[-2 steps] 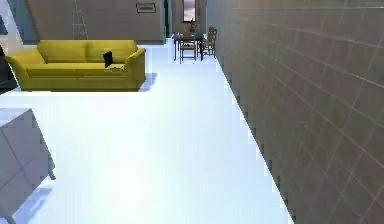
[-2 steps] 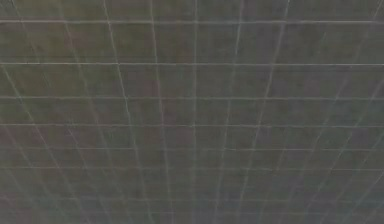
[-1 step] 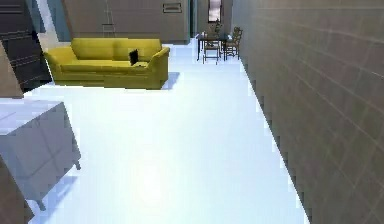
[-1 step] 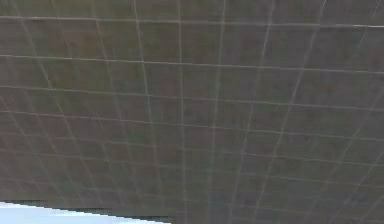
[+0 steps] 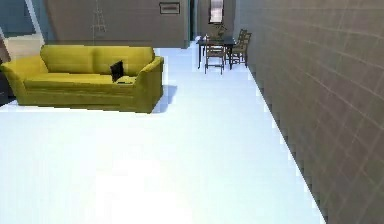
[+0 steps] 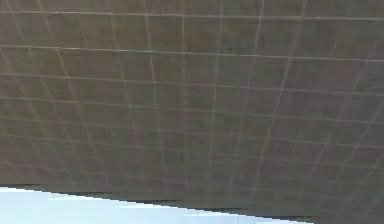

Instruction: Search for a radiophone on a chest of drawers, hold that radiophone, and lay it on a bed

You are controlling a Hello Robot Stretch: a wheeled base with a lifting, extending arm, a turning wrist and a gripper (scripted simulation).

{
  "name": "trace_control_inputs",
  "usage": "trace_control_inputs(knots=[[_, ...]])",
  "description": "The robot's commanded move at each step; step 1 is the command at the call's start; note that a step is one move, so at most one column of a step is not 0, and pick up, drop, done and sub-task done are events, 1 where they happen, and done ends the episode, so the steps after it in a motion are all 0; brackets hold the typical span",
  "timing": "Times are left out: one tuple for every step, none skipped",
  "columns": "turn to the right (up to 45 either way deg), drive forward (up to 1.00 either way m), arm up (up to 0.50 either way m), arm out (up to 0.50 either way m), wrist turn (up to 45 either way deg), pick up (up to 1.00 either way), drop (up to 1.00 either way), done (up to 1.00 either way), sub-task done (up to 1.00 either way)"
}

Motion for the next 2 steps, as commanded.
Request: trace_control_inputs(knots=[[0.0,1.0,0.0,0.0,0.0,0.0,0.0,0.0,0.0],[0.0,1.0,0.0,0.0,0.0,0.0,0.0,0.0,0.0]])
